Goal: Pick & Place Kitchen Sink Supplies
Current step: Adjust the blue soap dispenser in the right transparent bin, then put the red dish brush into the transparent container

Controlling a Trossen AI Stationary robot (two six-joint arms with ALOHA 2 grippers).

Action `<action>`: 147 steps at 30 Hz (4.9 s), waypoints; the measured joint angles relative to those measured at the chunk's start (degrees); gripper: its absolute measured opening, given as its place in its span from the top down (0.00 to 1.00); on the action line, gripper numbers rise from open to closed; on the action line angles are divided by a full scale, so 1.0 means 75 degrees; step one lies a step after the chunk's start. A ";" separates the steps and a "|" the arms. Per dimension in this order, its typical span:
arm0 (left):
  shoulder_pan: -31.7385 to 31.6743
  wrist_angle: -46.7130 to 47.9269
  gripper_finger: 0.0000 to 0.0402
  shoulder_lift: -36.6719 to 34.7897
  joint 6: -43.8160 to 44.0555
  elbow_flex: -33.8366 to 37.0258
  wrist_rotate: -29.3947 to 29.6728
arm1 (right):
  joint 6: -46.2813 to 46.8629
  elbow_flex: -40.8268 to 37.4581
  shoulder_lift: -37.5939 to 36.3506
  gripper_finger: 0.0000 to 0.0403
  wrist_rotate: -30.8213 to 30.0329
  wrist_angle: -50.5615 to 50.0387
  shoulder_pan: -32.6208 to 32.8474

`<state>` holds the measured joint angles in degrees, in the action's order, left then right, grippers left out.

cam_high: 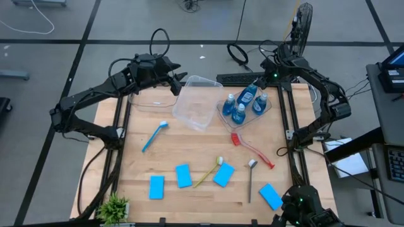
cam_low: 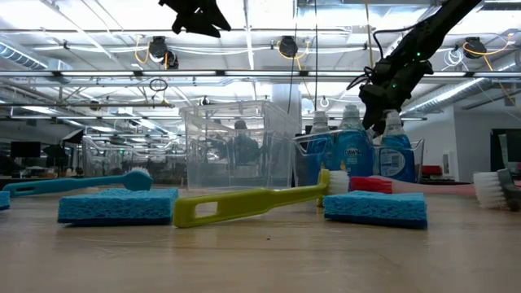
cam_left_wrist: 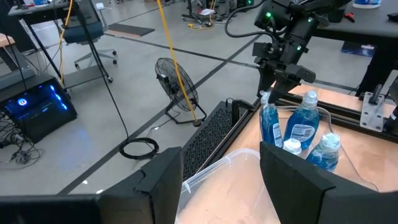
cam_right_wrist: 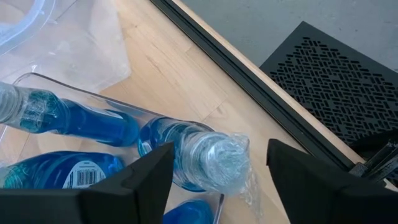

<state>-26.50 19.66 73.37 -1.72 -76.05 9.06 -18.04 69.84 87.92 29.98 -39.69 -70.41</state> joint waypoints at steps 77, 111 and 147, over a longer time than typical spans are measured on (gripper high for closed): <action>0.0002 -0.0032 0.47 -0.0001 -0.0166 0.0000 0.0003 | -0.0949 -0.0009 -0.1075 0.67 -0.3015 -0.0452 0.2164; 0.0002 0.0393 0.47 -0.0001 0.0052 0.0000 -0.0003 | -0.0418 0.0009 -0.3672 0.37 -0.3565 -0.0342 0.3154; 0.5573 0.3846 0.47 -0.0677 0.3846 0.0006 0.1717 | 0.6246 0.0009 -0.4456 0.37 -0.3426 -0.2207 1.0565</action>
<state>15.30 48.50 68.29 27.13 -76.01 21.94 28.81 69.91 54.50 4.28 -56.24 8.82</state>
